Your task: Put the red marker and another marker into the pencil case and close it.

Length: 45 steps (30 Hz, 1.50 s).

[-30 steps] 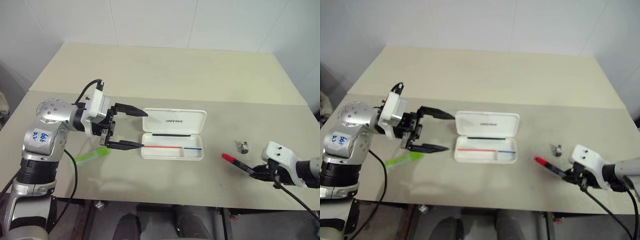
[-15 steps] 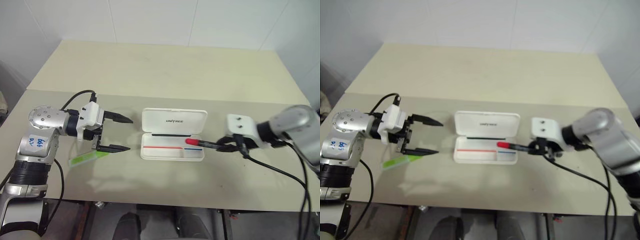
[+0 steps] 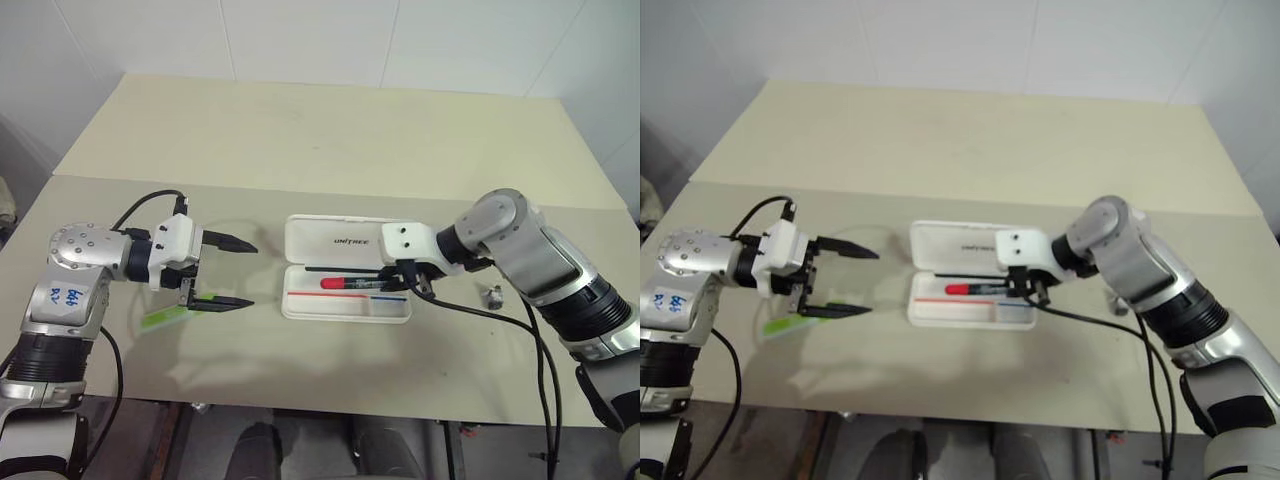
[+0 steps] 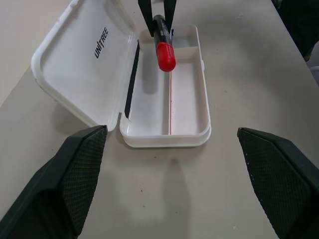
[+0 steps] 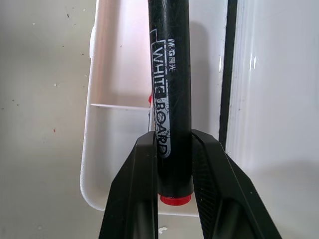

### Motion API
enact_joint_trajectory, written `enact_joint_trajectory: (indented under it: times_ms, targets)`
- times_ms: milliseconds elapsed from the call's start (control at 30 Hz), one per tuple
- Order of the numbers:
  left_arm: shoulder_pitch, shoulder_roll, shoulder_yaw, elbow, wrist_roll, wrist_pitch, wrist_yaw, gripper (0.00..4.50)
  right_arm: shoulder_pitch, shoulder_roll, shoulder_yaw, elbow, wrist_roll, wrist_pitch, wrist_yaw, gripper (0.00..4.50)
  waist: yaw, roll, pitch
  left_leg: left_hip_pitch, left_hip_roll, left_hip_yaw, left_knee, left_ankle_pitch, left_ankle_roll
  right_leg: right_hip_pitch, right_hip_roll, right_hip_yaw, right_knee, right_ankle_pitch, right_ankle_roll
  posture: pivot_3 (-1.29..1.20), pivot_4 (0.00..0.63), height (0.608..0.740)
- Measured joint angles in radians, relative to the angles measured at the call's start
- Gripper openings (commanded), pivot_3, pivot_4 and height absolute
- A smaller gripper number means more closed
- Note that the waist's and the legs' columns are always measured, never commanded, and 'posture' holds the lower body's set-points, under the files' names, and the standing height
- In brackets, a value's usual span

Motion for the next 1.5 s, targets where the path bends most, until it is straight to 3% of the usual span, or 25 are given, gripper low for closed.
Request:
enact_joint_trajectory:
  times_ms: [433, 800, 1100, 1200, 1500]
  targets:
    - [-0.001, -0.007, -0.001, -0.013, -0.001, 0.018, 0.030, 4.50, 0.012, 0.070, 0.024, -0.074, -0.018, 0.132, -0.054, 0.59, -0.003, 0.000, 0.000, 0.002, 0.000, 0.000, 0.000, 0.001, -0.001, 0.000, 0.001, 0.000, 0.004, -0.001, -0.001, 0.00, 0.150, 0.740]
    - [-0.024, -0.015, -0.006, -0.013, -0.001, 0.021, 0.030, 4.50, 0.010, 0.076, 0.024, -0.039, -0.026, 0.126, -0.084, 0.59, -0.003, 0.000, 0.000, 0.002, 0.000, 0.000, 0.000, 0.001, -0.001, 0.000, 0.001, 0.000, 0.004, -0.001, -0.001, 0.00, 0.150, 0.740]
    - [-0.026, -0.018, -0.006, -0.013, -0.001, 0.022, 0.030, 4.50, 0.010, 0.076, 0.024, -0.029, -0.036, 0.099, -0.093, 3.67, -0.003, 0.000, 0.000, 0.002, 0.000, -0.001, 0.000, 0.001, -0.001, 0.000, 0.001, 0.000, 0.004, -0.001, -0.001, 0.00, 0.150, 0.740]
    - [-0.026, -0.019, -0.006, -0.013, -0.001, 0.022, 0.030, 4.50, 0.010, 0.076, 0.015, -0.038, -0.012, 0.117, -0.087, 4.47, -0.004, 0.000, 0.000, 0.002, 0.000, -0.001, 0.000, 0.001, -0.001, 0.000, 0.001, 0.000, 0.004, -0.001, -0.001, 0.00, 0.150, 0.740]
    - [-0.026, -0.019, -0.006, -0.013, -0.001, 0.022, 0.026, 4.50, 0.023, 0.057, -0.040, -0.104, 0.067, 0.185, -0.074, 4.47, -0.003, 0.000, 0.000, 0.002, 0.000, -0.001, 0.000, 0.001, -0.001, 0.000, 0.001, 0.000, 0.004, -0.001, -0.001, 0.00, 0.150, 0.740]
